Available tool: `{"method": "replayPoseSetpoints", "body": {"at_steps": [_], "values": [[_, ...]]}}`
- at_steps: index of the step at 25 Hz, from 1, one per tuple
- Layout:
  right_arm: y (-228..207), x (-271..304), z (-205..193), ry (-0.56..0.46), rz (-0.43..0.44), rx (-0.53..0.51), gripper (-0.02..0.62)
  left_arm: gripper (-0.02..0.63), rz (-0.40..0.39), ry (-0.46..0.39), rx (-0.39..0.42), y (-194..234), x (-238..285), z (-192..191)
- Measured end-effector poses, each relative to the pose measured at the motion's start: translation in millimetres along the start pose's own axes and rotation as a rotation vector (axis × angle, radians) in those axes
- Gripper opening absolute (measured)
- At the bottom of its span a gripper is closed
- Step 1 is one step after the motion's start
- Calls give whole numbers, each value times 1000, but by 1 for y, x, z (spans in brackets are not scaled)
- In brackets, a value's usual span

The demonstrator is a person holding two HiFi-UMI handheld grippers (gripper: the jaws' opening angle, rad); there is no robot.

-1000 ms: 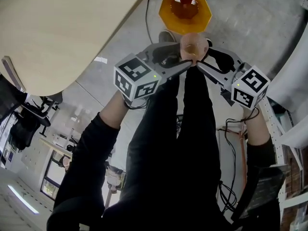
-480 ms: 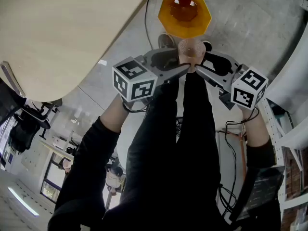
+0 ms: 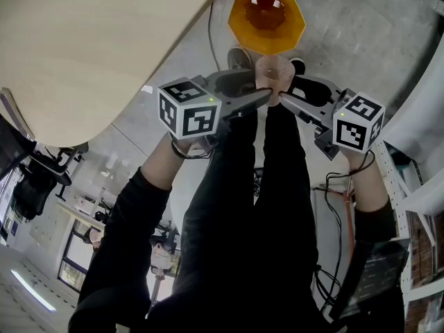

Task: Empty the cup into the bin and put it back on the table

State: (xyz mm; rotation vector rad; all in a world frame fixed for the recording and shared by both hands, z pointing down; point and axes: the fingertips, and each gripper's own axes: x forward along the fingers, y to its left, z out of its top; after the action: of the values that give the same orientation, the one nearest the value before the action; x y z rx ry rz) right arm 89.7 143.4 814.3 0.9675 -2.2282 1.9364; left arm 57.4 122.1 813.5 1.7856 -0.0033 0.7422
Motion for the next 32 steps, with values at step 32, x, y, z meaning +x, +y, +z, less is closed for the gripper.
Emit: {"method": "replayPoseSetpoints", "body": {"at_steps": [32], "values": [[-7, -1, 17, -63, -11, 314, 209, 247, -39, -24, -312, 6, 1, 10]]}}
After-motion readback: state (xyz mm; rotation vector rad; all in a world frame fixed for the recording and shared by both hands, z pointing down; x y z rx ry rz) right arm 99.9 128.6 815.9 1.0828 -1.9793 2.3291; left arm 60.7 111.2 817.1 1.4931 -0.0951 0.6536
